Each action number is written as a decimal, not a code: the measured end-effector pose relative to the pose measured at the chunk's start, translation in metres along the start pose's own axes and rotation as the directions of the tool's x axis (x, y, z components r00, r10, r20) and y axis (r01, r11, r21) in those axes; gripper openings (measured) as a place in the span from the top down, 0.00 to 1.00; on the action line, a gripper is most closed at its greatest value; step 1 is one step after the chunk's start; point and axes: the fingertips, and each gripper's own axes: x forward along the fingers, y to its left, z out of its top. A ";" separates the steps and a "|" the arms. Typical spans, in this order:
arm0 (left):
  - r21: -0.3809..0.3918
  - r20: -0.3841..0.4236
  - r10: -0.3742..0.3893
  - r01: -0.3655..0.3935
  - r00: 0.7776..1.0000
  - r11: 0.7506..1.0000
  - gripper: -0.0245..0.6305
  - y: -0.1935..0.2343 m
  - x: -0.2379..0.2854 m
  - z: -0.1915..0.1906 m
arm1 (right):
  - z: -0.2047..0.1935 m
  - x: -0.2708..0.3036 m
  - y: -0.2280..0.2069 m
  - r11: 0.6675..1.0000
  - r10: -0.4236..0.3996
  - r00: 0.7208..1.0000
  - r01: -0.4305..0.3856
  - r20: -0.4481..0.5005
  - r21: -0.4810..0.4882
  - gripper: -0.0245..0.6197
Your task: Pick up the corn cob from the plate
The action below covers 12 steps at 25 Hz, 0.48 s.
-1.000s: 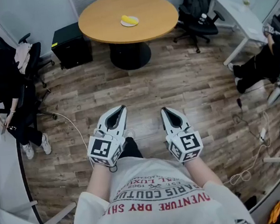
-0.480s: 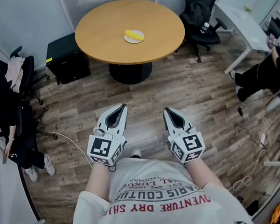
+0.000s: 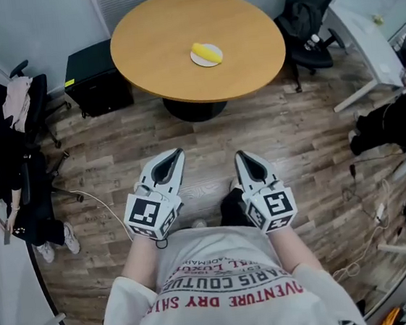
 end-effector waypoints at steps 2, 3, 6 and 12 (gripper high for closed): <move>0.002 -0.010 0.024 -0.024 1.000 1.000 0.91 0.011 0.013 -0.003 | -0.002 0.019 -0.010 1.000 0.021 1.000 -0.021 -0.010 0.006 0.92; 0.003 -0.015 0.036 -0.036 0.999 0.999 0.91 0.016 0.020 -0.005 | -0.003 0.028 -0.015 0.999 0.033 0.999 -0.033 -0.015 0.007 0.92; 0.003 -0.022 0.076 -0.076 0.997 0.997 0.91 0.033 0.049 -0.009 | -0.003 0.060 -0.038 0.998 0.071 0.997 -0.071 -0.024 0.003 0.92; -0.005 -0.038 0.193 -0.193 0.981 0.981 0.91 0.071 0.126 0.000 | 0.026 0.133 -0.108 0.987 0.158 0.987 -0.158 -0.038 -0.006 0.92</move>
